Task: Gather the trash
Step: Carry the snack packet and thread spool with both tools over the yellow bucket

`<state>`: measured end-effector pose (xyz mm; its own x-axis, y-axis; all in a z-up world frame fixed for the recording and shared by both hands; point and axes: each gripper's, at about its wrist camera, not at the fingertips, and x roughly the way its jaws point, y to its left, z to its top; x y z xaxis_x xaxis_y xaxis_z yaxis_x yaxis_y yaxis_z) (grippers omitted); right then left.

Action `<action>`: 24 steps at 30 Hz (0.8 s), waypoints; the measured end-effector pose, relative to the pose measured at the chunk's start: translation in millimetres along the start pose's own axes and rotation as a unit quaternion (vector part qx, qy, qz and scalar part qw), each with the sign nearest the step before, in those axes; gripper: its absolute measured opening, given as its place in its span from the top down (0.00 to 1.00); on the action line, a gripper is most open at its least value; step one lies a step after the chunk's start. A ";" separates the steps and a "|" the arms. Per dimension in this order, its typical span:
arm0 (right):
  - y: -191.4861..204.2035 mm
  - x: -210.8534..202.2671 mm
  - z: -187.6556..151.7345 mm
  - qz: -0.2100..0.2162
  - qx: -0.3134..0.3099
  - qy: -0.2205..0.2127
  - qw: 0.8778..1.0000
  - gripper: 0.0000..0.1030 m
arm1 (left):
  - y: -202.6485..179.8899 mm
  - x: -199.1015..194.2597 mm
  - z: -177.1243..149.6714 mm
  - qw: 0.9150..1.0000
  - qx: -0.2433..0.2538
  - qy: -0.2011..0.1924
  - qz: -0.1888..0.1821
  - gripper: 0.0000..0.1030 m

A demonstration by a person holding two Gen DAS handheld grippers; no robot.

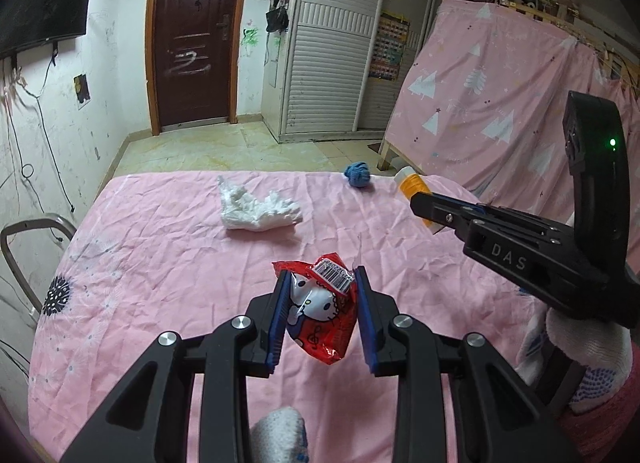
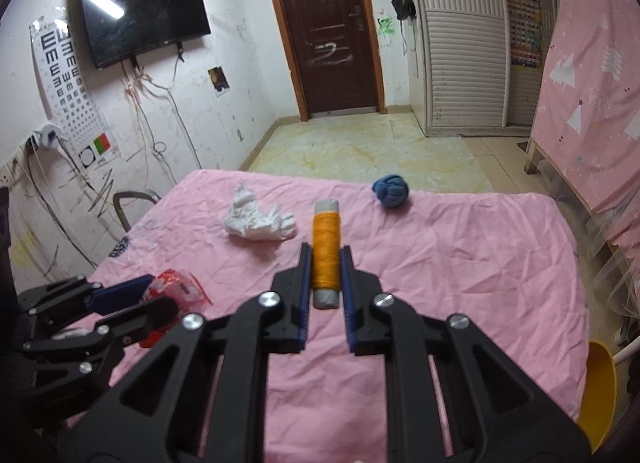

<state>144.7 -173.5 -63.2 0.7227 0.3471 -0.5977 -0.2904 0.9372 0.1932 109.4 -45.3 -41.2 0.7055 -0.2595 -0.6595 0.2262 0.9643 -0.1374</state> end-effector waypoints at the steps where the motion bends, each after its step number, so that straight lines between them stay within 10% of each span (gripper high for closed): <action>1: -4.3 -4.1 -0.7 -0.001 0.004 -0.004 1.000 0.87 | -5.1 -0.1 0.9 1.000 0.005 0.000 0.000 0.79; 24: -112.9 -90.3 -33.6 -0.036 0.104 -0.075 0.991 0.87 | -125.5 7.9 8.6 0.994 0.110 0.007 -0.025 0.79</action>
<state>91.2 -311.9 -57.2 0.8266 0.2665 -0.4957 -0.1113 0.9408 0.3202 92.4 -168.8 -22.8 0.6798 -0.3052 -0.6669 0.4038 0.9148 -0.0070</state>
